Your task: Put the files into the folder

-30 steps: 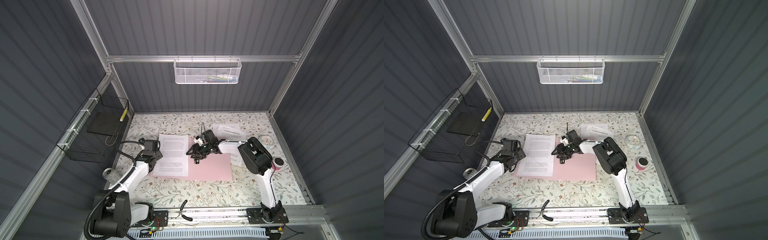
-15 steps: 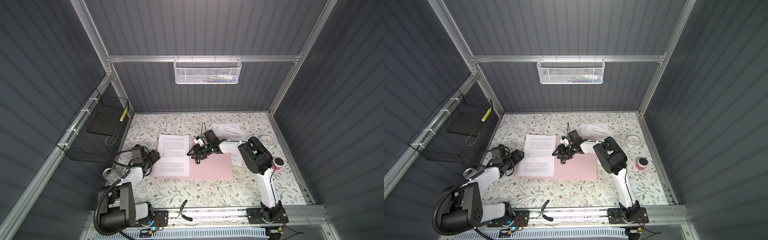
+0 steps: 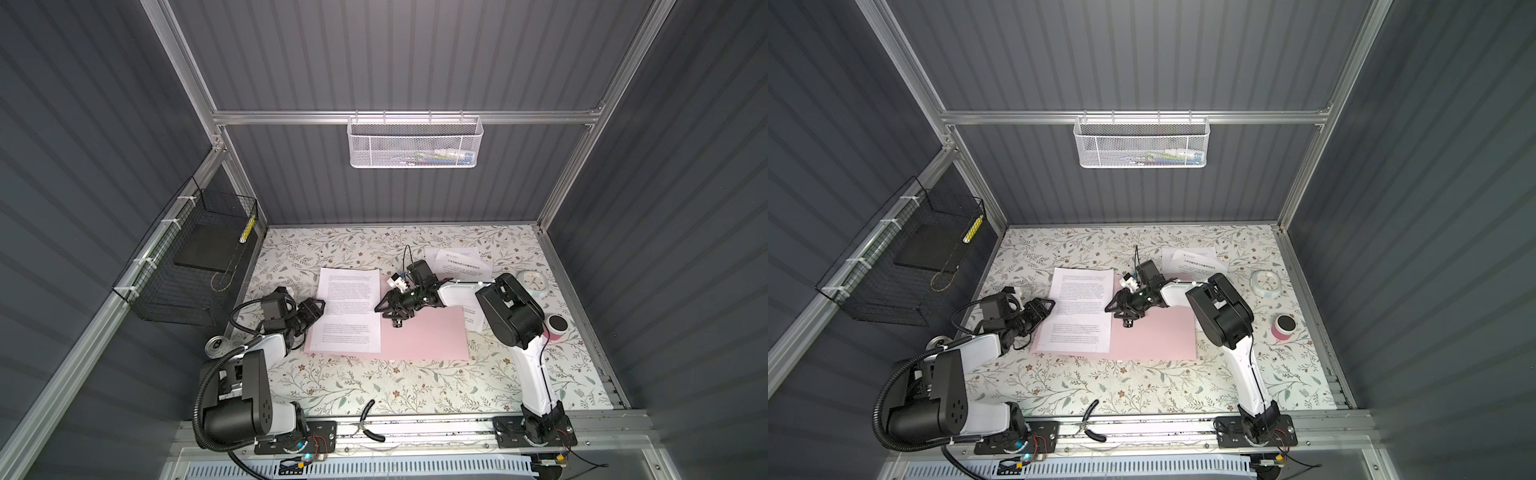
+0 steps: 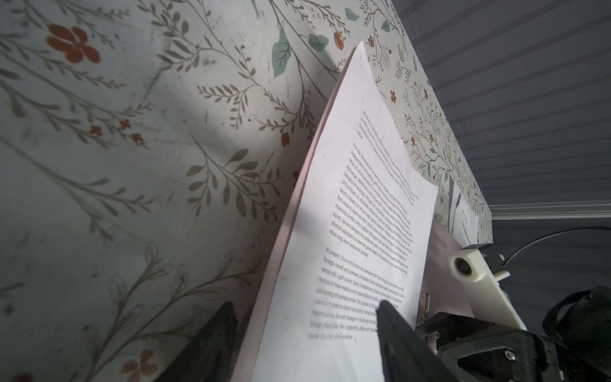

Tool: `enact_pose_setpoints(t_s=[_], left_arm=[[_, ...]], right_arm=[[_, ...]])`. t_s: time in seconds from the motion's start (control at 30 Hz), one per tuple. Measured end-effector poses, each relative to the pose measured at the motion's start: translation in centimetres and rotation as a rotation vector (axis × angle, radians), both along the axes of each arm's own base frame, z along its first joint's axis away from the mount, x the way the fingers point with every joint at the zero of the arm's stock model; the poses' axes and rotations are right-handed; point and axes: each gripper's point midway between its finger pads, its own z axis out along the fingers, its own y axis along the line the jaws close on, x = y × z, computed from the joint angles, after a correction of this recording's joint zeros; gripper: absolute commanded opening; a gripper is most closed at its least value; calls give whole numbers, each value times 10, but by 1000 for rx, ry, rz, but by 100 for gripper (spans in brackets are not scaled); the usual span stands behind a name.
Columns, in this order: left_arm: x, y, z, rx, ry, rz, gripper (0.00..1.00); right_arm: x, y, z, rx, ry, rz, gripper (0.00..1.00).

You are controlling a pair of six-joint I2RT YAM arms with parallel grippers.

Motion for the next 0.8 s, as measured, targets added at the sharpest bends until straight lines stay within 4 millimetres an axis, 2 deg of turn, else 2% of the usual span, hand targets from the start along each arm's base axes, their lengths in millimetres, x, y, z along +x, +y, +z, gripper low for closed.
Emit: enact_pose_setpoints(t_s=[0.2, 0.43, 0.63, 0.8], left_arm=[[-2, -3, 0, -12, -3, -14, 68], [-3, -5, 0, -18, -4, -21, 67], [-3, -5, 1, -19, -6, -22, 67], [-3, -5, 5, -18, -17, -23, 67]], right_arm=[[7, 6, -4, -6, 0, -4, 37], [3, 10, -7, -27, 0, -2, 26], [3, 12, -13, -36, 4, -15, 0], [7, 13, -13, -33, -6, -34, 0]])
